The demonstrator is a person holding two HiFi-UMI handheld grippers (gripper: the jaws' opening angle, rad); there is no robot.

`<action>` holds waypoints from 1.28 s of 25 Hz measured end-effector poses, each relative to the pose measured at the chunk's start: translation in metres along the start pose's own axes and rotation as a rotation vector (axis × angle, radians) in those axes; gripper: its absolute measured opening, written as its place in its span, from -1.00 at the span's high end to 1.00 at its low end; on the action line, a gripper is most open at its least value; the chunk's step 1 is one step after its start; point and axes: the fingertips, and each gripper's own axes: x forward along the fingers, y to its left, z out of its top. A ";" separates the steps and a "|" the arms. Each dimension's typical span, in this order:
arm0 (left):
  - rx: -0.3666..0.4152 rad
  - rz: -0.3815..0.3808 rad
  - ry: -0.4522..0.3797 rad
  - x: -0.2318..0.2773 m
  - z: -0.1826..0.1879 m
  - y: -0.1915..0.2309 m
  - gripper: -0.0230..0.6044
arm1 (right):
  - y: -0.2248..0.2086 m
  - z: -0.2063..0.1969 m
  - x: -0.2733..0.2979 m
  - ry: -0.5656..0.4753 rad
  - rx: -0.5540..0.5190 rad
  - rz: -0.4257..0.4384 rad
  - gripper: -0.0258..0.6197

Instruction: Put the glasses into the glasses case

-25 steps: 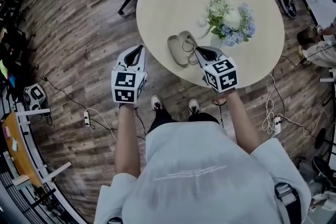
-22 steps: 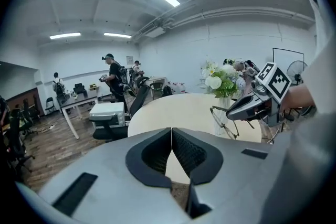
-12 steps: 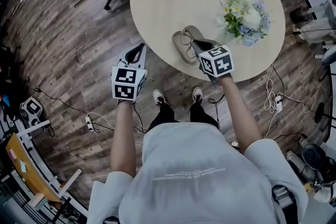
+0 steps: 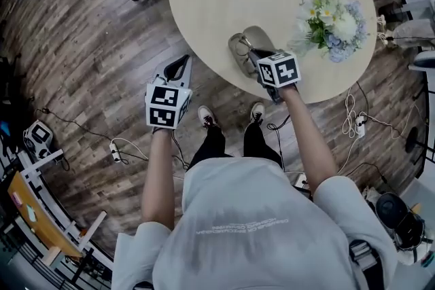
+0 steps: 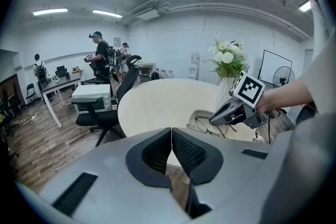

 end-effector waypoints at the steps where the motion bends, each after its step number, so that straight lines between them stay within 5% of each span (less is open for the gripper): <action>1: -0.002 -0.002 0.005 0.001 -0.002 0.001 0.88 | 0.000 -0.001 0.005 0.010 0.004 0.002 0.88; 22: -0.035 -0.013 0.054 0.002 -0.030 0.018 0.88 | 0.008 -0.014 0.054 0.084 -0.040 -0.043 0.85; 32: 0.018 -0.054 0.065 -0.004 -0.030 0.018 0.88 | 0.004 -0.001 0.037 0.047 -0.100 -0.077 0.54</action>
